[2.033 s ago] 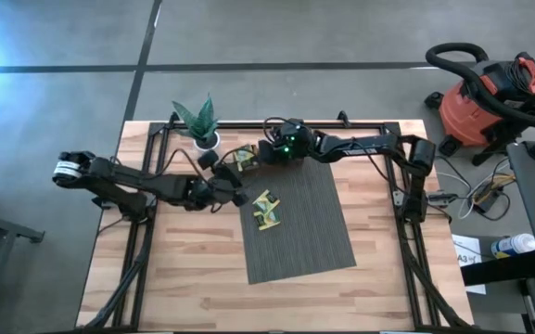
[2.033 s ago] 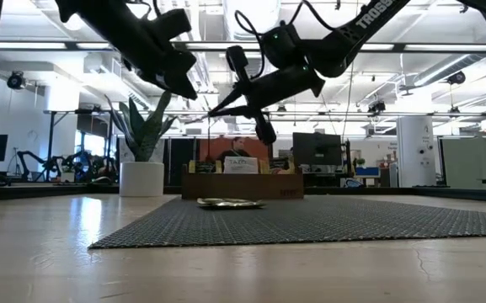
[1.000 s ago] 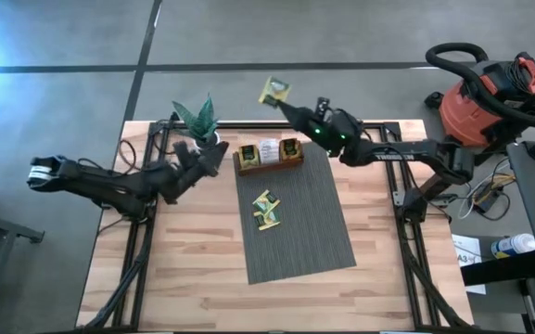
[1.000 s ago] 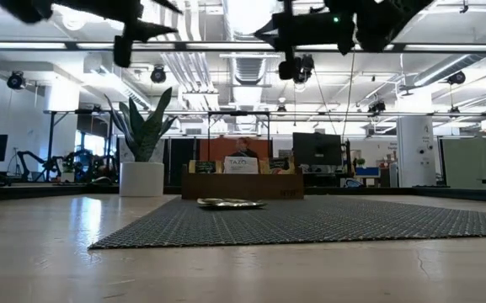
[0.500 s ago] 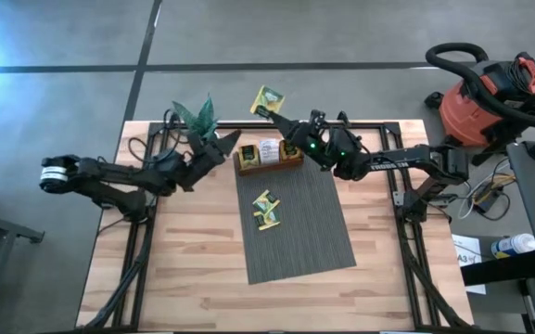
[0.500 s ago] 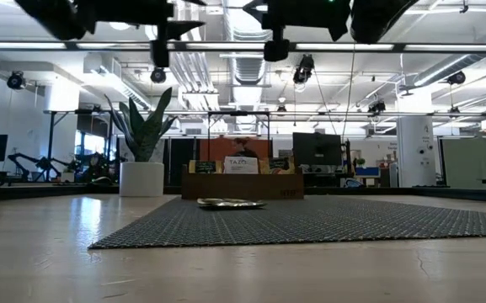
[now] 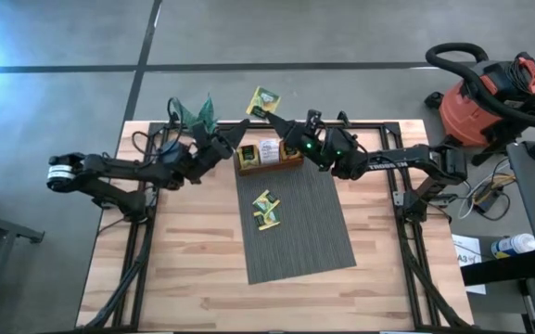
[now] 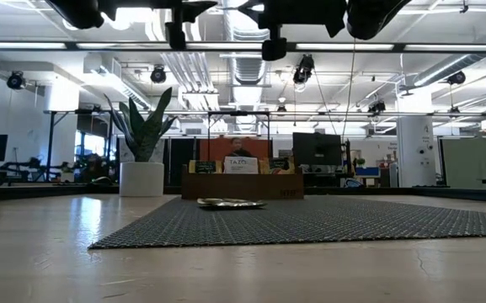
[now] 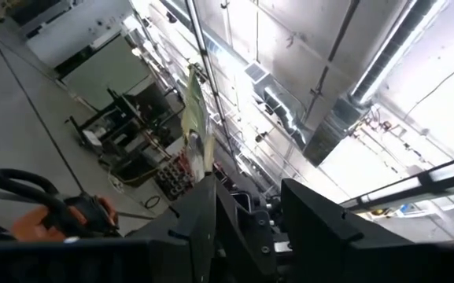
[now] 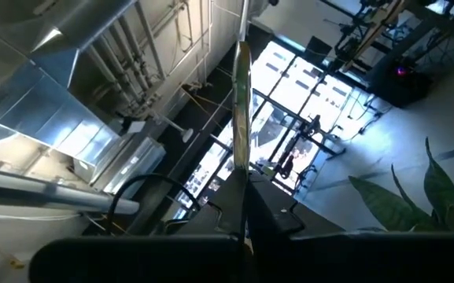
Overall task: Pick & Place Tea
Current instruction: Put the top yellow tea bag into the left compartment of the wooden organizer
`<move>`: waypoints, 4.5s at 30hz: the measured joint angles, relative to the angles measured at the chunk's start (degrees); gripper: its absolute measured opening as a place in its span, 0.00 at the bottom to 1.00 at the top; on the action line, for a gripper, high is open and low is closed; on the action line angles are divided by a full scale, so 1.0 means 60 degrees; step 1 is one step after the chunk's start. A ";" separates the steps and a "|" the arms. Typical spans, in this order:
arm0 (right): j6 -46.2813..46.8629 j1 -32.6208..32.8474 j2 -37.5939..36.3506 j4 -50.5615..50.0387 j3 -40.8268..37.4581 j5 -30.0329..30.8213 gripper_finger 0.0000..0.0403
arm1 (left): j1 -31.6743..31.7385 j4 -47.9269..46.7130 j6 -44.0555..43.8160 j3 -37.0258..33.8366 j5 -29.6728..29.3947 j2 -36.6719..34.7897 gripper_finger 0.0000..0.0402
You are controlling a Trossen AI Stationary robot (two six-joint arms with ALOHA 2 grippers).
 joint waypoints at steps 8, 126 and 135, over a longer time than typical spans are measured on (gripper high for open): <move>0.0034 0.0000 0.0000 0.0007 0.0000 -0.0037 0.02 | 0.0277 -0.0063 -0.0299 -0.0007 0.0301 0.0318 0.35; -1.0993 0.0085 0.0619 -1.5011 0.5144 -0.4091 0.21 | 0.0287 -1.6707 0.8735 0.7111 0.3988 0.2561 0.00; -1.0967 0.0084 0.0627 -1.5514 0.5143 -0.4087 0.03 | 0.0290 -1.6669 0.8538 0.7104 0.3934 0.2561 0.00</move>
